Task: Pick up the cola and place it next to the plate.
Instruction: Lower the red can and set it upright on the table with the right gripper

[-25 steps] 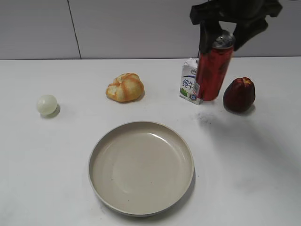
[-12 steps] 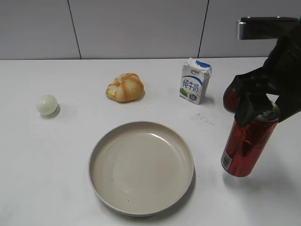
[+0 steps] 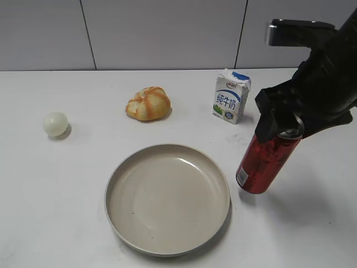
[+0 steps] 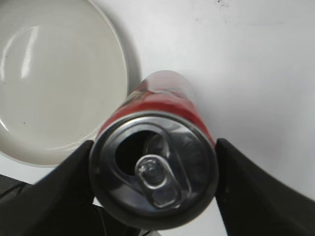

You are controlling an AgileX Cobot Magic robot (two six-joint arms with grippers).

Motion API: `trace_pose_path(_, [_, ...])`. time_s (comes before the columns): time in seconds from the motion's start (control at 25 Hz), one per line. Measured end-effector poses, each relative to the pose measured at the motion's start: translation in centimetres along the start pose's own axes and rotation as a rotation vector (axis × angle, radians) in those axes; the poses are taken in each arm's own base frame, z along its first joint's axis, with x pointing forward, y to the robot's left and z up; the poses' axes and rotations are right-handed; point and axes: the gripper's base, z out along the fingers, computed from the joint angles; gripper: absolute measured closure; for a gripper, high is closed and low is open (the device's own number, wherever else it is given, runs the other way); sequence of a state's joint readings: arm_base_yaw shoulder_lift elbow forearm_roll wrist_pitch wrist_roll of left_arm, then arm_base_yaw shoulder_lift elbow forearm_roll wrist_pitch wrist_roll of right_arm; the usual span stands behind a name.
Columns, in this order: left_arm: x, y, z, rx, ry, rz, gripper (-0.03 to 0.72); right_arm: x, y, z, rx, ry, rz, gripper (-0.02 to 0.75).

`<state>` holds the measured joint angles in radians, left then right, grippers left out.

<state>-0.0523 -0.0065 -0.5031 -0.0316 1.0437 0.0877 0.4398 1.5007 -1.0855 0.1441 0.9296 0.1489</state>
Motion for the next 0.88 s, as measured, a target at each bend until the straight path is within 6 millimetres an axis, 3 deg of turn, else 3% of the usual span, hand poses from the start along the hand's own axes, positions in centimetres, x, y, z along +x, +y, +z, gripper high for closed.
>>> trace_pose_path(0.16, [0.0, 0.0, 0.0, 0.0, 0.0, 0.0, 0.451, -0.1, 0.1, 1.7, 0.007, 0.059, -0.01, 0.195])
trace_pose_path(0.56, [0.0, 0.0, 0.0, 0.0, 0.0, 0.0, 0.451, -0.2, -0.1, 3.3, 0.024, 0.105, -0.022, 0.195])
trace_pose_path(0.88, [0.0, 0.0, 0.0, 0.0, 0.0, 0.0, 0.451, -0.1, 0.2, 3.4, -0.003, 0.112, -0.041, 0.147])
